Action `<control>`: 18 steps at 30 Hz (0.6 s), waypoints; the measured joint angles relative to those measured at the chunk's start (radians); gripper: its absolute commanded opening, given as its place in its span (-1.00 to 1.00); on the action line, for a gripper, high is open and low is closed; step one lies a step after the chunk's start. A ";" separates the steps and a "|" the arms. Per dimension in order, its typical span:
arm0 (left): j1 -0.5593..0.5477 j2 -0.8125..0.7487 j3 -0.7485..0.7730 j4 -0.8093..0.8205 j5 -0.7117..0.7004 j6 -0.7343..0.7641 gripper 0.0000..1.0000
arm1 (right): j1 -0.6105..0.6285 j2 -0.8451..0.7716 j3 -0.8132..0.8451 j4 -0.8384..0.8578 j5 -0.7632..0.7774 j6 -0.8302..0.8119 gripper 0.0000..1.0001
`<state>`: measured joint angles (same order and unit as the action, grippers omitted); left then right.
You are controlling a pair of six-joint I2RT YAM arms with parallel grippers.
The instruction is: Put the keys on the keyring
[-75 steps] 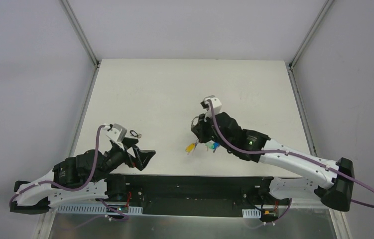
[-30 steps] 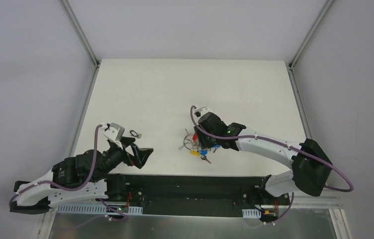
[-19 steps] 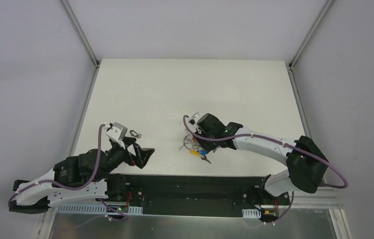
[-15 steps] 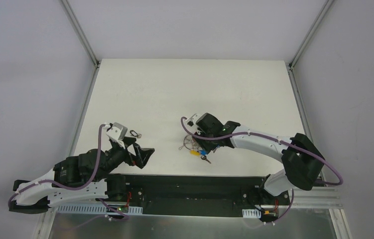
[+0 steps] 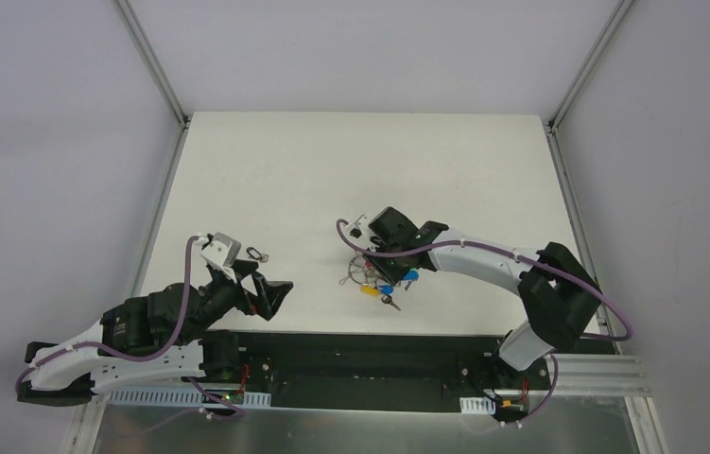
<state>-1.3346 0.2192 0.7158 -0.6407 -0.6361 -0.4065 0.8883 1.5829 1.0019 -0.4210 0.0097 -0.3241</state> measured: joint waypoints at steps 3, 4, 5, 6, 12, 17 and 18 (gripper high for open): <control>0.000 0.000 0.000 0.000 0.000 0.000 0.99 | 0.000 0.011 0.003 -0.006 -0.016 -0.008 -0.28; 0.000 0.000 0.000 0.000 0.000 0.000 0.99 | 0.000 0.014 0.003 -0.008 -0.019 -0.010 -0.27; 0.000 0.000 0.000 0.000 0.000 0.000 0.99 | 0.000 0.017 0.003 -0.010 -0.020 -0.011 -0.28; 0.000 0.000 0.000 0.000 0.000 0.000 0.99 | 0.000 0.019 0.003 -0.012 -0.021 -0.012 -0.29; 0.000 0.000 0.000 0.000 0.000 0.000 0.99 | 0.000 0.034 0.003 -0.015 -0.022 -0.018 -0.35; 0.000 0.000 0.000 0.000 0.000 0.000 0.99 | -0.001 0.047 0.003 -0.014 -0.022 -0.018 -0.44; 0.000 0.000 0.000 0.000 0.000 0.000 0.99 | -0.002 0.049 0.003 -0.014 -0.021 -0.018 -0.49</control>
<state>-1.3346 0.2192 0.7158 -0.6407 -0.6361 -0.4065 0.8867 1.6318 1.0050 -0.4355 -0.0116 -0.3420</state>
